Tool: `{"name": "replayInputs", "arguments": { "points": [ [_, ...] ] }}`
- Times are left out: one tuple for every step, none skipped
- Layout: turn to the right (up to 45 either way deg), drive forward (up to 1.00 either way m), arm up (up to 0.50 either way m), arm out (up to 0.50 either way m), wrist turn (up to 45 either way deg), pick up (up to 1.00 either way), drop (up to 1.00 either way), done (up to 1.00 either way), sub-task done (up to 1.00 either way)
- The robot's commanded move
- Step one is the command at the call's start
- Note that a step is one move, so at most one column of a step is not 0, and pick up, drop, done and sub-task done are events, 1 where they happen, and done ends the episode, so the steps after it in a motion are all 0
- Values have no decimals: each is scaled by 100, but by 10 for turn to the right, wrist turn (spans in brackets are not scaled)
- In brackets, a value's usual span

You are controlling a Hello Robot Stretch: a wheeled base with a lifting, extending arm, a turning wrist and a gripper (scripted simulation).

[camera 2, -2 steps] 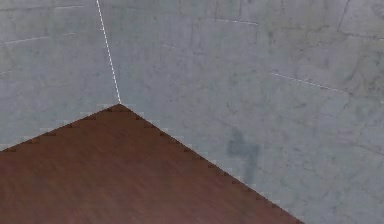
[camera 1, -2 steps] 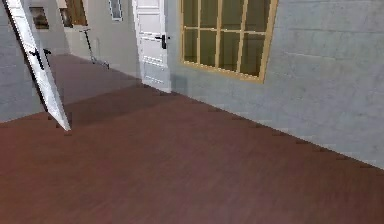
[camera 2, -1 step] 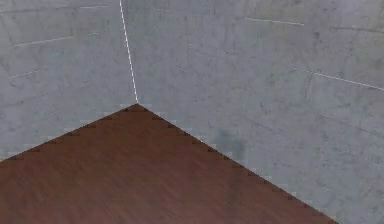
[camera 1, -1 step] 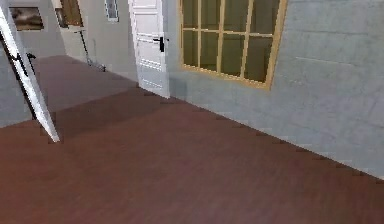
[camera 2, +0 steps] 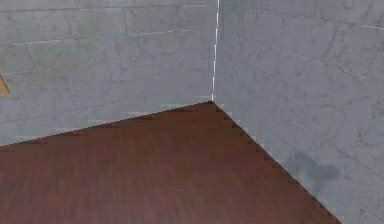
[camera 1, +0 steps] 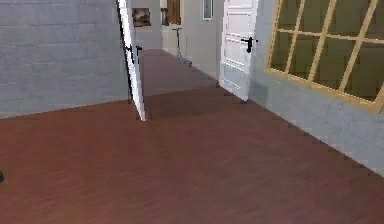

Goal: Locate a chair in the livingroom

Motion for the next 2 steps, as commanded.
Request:
{"name": "replayInputs", "arguments": {
  "points": [
    [0, 100, 0, 0, 0, 0, 0, 0, 0],
    [0, 100, 0, 0, 0, 0, 0, 0, 0]
  ]
}}
